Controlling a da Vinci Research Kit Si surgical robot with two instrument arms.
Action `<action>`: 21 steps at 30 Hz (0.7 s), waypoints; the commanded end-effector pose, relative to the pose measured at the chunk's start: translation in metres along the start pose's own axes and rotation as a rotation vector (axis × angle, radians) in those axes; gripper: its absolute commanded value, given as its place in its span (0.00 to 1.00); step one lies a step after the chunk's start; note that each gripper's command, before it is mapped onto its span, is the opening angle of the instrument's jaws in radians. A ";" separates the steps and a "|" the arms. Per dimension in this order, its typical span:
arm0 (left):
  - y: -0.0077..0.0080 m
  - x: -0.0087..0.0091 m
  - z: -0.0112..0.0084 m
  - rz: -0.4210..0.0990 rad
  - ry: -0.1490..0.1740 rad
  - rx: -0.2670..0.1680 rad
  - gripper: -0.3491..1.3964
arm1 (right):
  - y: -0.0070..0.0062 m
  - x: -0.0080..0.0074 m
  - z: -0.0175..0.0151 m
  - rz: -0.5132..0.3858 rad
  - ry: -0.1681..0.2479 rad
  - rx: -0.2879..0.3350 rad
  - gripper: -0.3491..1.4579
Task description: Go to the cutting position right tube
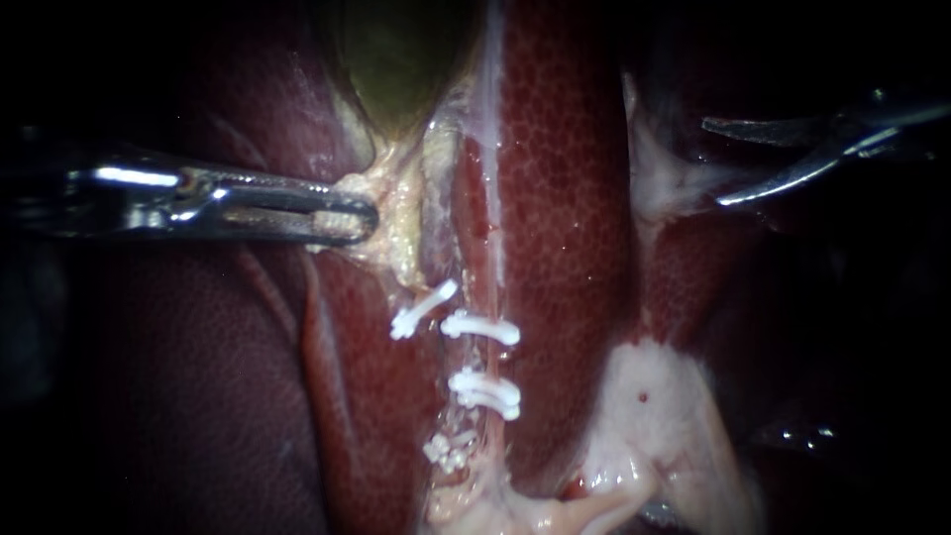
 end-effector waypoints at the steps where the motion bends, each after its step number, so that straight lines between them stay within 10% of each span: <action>1: 0.0001 -0.0002 -0.0003 0.002 -0.007 -0.006 0.00 | 0.0000 0.0000 0.0000 0.000 0.000 0.000 0.93; 21: 0.0012 -0.0014 -0.0029 0.007 -0.023 -0.033 0.00 | -0.0002 -0.0001 0.0003 -0.001 0.000 -0.002 0.94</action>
